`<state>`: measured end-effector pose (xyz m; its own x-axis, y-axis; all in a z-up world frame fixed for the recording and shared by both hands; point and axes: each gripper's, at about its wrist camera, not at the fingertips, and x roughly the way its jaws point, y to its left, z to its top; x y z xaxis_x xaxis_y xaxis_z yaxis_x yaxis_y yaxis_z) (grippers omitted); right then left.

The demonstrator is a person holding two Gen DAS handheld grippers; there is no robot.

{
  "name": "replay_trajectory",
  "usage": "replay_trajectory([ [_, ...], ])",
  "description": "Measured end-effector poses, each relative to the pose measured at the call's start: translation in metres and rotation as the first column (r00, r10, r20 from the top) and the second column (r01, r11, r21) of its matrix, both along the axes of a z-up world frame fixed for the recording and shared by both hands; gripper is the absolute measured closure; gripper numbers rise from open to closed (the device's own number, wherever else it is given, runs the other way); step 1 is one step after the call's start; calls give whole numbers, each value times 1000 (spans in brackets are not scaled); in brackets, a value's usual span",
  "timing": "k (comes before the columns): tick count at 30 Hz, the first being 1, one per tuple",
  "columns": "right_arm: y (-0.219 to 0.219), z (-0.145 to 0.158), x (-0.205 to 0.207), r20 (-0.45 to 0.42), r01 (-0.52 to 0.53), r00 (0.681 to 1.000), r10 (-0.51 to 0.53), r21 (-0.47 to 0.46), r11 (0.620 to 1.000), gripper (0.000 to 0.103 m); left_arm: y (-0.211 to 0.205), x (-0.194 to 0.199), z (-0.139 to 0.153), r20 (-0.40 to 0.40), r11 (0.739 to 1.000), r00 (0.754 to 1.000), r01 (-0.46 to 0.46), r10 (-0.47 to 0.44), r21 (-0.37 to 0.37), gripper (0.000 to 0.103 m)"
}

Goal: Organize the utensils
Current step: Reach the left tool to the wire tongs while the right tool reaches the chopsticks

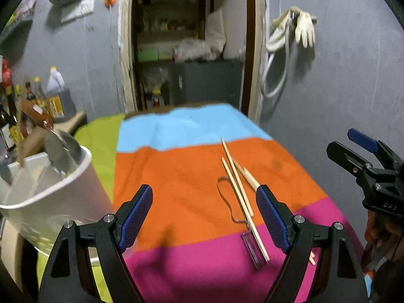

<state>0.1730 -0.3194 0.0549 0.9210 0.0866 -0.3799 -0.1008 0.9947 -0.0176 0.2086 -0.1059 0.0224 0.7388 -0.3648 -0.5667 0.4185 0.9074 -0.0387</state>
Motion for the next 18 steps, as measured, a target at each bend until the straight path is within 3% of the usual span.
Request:
replay_trajectory([
  [3,-3,-8,9,-66,-6,998,7,7,1000,1,-5,8,-9,-56,1000,998,23,-22,10,23],
  [7,-6,-19,17,-139,-17,990,18,4,1000,19,-12,17,-21,-126,998,990,60,-57,19,24],
  [11,-8,-32,24,-208,-28,978,28,2,1000,28,-19,27,-32,-188,995,978,97,-92,16,28],
  [13,-8,-36,26,-230,-32,973,30,-8,999,35,-23,34,-38,-225,993,968,113,-107,15,38],
  [18,-11,-42,33,-275,-47,960,47,8,999,41,-30,47,-52,-302,991,945,135,-122,23,56],
])
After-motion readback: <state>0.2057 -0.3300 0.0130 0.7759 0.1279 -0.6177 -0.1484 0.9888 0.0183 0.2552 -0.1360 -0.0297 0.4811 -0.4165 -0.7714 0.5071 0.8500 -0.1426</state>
